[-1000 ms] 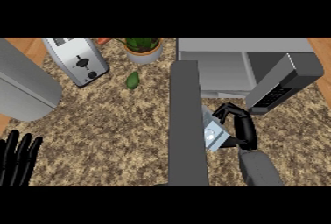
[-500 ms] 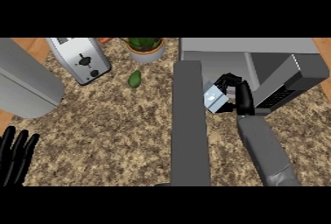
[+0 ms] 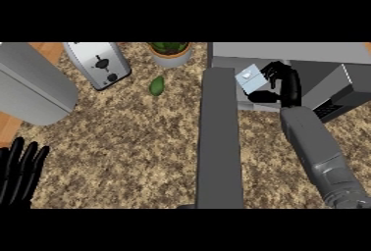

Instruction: Pick up the milk, place it into the microwave and close the microwave

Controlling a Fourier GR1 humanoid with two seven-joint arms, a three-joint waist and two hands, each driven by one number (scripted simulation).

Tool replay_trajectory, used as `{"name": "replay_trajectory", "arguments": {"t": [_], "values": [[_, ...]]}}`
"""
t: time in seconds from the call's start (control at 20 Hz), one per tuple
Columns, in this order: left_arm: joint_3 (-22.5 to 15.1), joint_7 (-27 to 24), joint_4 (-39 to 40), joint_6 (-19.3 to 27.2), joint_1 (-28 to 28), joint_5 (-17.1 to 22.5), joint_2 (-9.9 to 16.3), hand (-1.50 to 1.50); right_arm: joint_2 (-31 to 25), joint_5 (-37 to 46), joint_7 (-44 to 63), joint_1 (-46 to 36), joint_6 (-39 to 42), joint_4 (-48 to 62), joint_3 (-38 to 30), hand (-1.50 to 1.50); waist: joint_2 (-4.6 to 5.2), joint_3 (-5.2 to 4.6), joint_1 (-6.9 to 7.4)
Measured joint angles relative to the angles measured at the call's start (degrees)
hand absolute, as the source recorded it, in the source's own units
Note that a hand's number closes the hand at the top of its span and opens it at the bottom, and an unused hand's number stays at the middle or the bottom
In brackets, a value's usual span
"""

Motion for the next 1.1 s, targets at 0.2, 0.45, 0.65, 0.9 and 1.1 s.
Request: {"name": "replay_trajectory", "arguments": {"t": [0.2,0.45,0.65,0.9,1.1], "values": [[-0.7,-0.2,0.7,0.0,-0.4,-1.2,-0.2,-1.50,-0.9,1.5,-1.6,-2.3,-8.0,2.4,-0.6,1.50,0.39,0.04,0.84],[-1.0,-0.6,1.7,0.3,-1.1,-2.8,-0.2,-1.50,-1.5,6.3,0.1,-6.1,-11.9,7.6,2.6,-1.50,0.72,0.02,1.88],[-1.4,-0.6,1.8,0.5,-1.5,-4.1,-0.1,-1.50,-1.2,8.6,1.8,-8.6,-11.3,10.9,4.4,-1.50,0.81,0.03,2.21],[-1.2,-0.1,1.1,0.2,-1.9,-4.4,0.4,-1.50,-0.2,9.6,2.3,-10.2,-9.6,12.8,5.1,-1.50,0.83,0.06,2.24],[-2.2,0.0,1.0,0.6,-2.0,-5.6,-0.2,-1.50,1.0,9.4,2.0,-10.5,-10.1,13.0,4.7,-1.50,0.82,0.07,2.08]]}}
